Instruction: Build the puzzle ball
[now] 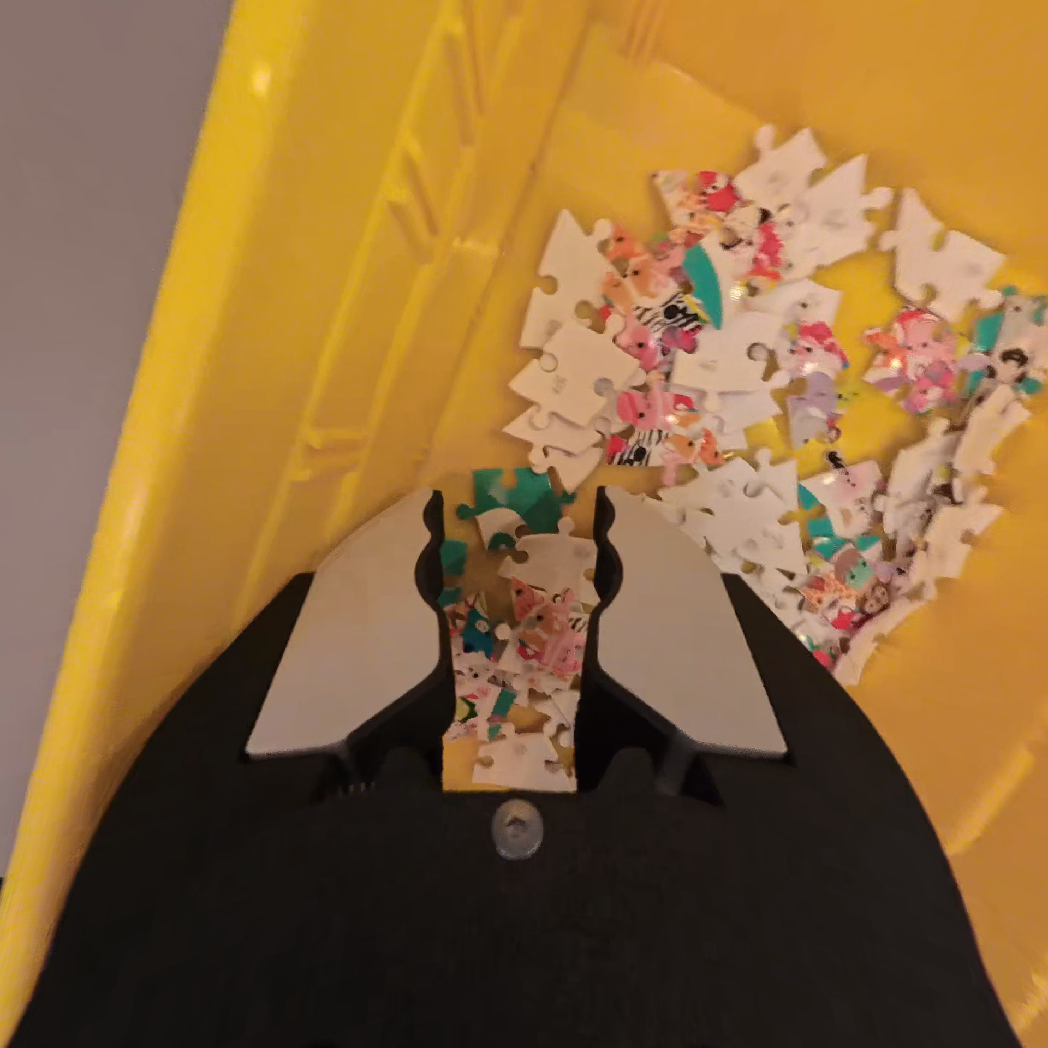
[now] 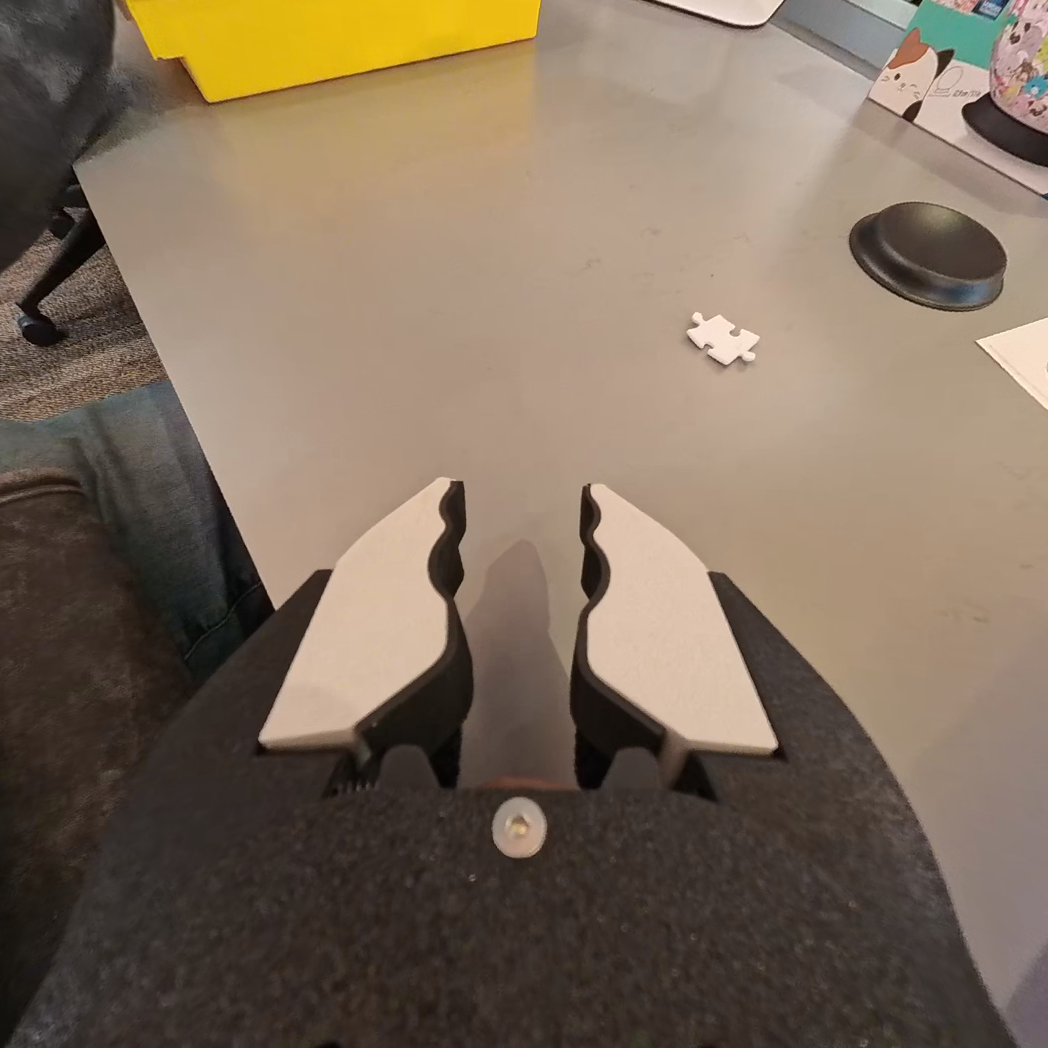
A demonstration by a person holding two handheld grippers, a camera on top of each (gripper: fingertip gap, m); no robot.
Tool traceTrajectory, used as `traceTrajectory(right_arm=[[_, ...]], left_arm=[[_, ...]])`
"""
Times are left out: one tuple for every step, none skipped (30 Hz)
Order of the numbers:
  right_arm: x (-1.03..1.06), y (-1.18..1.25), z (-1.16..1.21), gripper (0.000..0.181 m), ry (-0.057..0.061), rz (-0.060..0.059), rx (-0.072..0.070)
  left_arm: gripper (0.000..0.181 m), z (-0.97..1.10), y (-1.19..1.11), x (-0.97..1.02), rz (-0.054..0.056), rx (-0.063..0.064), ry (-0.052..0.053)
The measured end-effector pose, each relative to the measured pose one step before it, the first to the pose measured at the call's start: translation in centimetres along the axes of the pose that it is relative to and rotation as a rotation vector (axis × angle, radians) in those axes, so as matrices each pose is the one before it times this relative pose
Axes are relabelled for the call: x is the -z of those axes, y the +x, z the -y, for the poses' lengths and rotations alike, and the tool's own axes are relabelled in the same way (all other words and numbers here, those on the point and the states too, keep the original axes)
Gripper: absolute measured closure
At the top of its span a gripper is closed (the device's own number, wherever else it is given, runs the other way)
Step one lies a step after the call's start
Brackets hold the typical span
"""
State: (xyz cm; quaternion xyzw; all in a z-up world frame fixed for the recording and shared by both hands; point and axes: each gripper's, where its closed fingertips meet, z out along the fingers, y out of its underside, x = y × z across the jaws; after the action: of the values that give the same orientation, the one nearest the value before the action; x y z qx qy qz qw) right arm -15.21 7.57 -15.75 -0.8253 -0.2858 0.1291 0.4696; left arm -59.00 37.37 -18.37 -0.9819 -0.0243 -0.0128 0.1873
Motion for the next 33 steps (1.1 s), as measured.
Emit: traceTrajectory(right_arm=[[0.028, 0.021, -0.04, 0.142, -0.001, -0.0003, -0.0013], [0.026, 0.05, -0.025, 0.142, -0.0006, -0.0006, -0.0016], [0.009, 0.036, -0.021, 0.142, 0.0, 0.0003, -0.0028], [0.014, 0.03, 0.003, 0.143, 0.0005, 0.0014, -0.0037], [-0.014, 0.008, -0.007, 0.142, -0.0001, 0.002, -0.0029], [-0.013, -0.006, -0.014, 0.142, -0.0011, 0.0017, -0.0014], [-0.017, -0.011, -0.011, 0.143, -0.0011, 0.0013, 0.0002], [-0.021, -0.027, -0.01, 0.142, -0.0015, 0.0008, 0.0014], [-0.017, -0.03, -0.01, 0.142, -0.0011, 0.0009, 0.002], [0.001, -0.026, 0.0, 0.142, -0.0002, 0.0002, 0.0018], [-0.002, -0.004, -0.002, 0.142, -0.0004, 0.0002, 0.0009], [-0.017, -0.002, -0.01, 0.142, -0.001, 0.0004, 0.0001], [-0.004, -0.001, -0.002, 0.142, -0.0004, 0.0004, -0.0003], [0.004, -0.012, 0.001, 0.142, 0.0004, 0.0004, 0.0], [0.012, 0.004, 0.011, 0.142, 0.0008, -0.0002, 0.0], [0.011, 0.001, 0.015, 0.143, 0.0011, -0.0008, 0.0002], [0.011, 0.007, 0.007, 0.142, 0.0002, -0.0006, 0.0006], [-0.007, 0.003, -0.011, 0.142, -0.0005, -0.0006, 0.0005], [-0.01, -0.016, 0.002, 0.142, -0.0007, -0.0001, 0.0009], [-0.007, -0.011, -0.003, 0.142, -0.0011, -0.0003, 0.0013], [-0.012, 0.004, 0.002, 0.142, -0.0007, -0.0006, 0.0009], [-0.01, -0.008, 0.007, 0.142, 0.0, -0.0004, 0.0004], [-0.008, -0.01, 0.01, 0.142, 0.0005, 0.0001, -0.0001], [-0.026, -0.017, 0.019, 0.142, 0.0003, 0.0008, -0.0004], [-0.024, -0.012, -0.003, 0.142, -0.0007, 0.0004, -0.0002], [-0.024, -0.028, -0.005, 0.142, -0.0011, 0.0007, 0.001], [-0.012, -0.02, -0.009, 0.142, -0.0008, -0.0003, 0.002], [0.005, -0.021, 0.001, 0.142, 0.0002, -0.0006, 0.0018], [0.024, -0.053, 0.007, 0.142, 0.0009, 0.0011, 0.0008], [0.021, -0.035, -0.003, 0.143, 0.001, 0.0012, 0.0006], [0.009, -0.037, 0.017, 0.143, 0.001, 0.0011, 0.0016], [0.005, -0.016, 0.013, 0.143, 0.0004, 0.0009, 0.0012], [-0.009, -0.004, 0.008, 0.143, 0.0003, 0.0007, -0.0001]], left_arm=[[0.131, -0.051, -0.076, -0.279, 0.0026, 0.0054, -0.0101], [0.131, -0.077, -0.052, -0.192, 0.0041, 0.0002, -0.0111], [0.132, -0.044, -0.121, -0.09, 0.0116, -0.0056, -0.0052], [0.132, 0.008, -0.07, -0.015, 0.0075, -0.0047, 0.0004], [0.132, -0.02, 0.017, 0.012, 0.0, -0.0019, -0.0022], [0.134, -0.073, 0.069, 0.003, -0.0073, -0.001, -0.0075], [0.138, -0.1, 0.023, 0.028, -0.0045, -0.0024, -0.0092], [0.141, -0.091, 0.005, 0.058, -0.0025, -0.0067, -0.0099], [0.141, -0.08, 0.006, 0.025, -0.0026, -0.0081, -0.0071], [0.141, -0.046, 0.005, 0.019, -0.0034, -0.0054, -0.0013], [0.141, -0.03, -0.009, 0.017, -0.0037, -0.0051, 0.0011], [0.141, -0.029, 0.005, 0.024, -0.0055, -0.0064, 0.0024], [0.141, -0.034, 0.073, 0.043, -0.012, -0.0033, 0.0044], [0.141, 0.026, 0.185, 0.104, -0.0249, 0.005, 0.0091], [0.141, 0.119, 0.362, 0.24, -0.0392, 0.0087, 0.0162], [0.141, 0.167, 0.463, 0.426, -0.0458, 0.0107, 0.0195], [0.141, 0.243, 0.586, 0.604, -0.0528, 0.0104, 0.0237], [0.141, 0.385, 0.791, 0.813, -0.0655, 0.0077, 0.0305], [0.143, 0.431, 0.905, 0.991, -0.0731, 0.0117, 0.0325], [0.178, 0.584, 1.141, 1.198, -0.0894, 0.0118, 0.0411], [0.179, 0.893, 1.689, 1.397, -0.1246, 0.0149, 0.0613], [0.181, 0.933, 2.2, 1.447, -0.1536, 0.0165, 0.06], [0.181, 0.71, 2.039, 1.196, -0.1305, 0.0171, 0.0424], [0.18, 0.34, 1.817, 0.826, -0.1084, 0.0113, 0.0199], [0.18, -0.038, 1.714, 0.508, -0.0996, 0.0049, 0.0001], [0.179, -0.232, 1.022, 0.247, -0.0526, -0.0018, -0.0073], [0.175, -0.332, 0.109, 0.093, 0.0107, -0.0148, -0.0098], [0.172, -0.295, -0.393, 0.03, 0.0471, -0.033, -0.0094], [0.17, -0.22, -0.565, -0.061, 0.059, -0.0475, -0.0084], [0.167, -0.241, -0.693, -0.18, 0.0657, -0.0513, -0.0147], [0.163, -0.259, -0.728, -0.297, 0.065, -0.0477, -0.0202], [0.158, -0.195, -0.548, -0.397, 0.0502, -0.0407, -0.0189], [0.155, -0.074, -0.328, -0.412, 0.0327, -0.0332, -0.0149]])
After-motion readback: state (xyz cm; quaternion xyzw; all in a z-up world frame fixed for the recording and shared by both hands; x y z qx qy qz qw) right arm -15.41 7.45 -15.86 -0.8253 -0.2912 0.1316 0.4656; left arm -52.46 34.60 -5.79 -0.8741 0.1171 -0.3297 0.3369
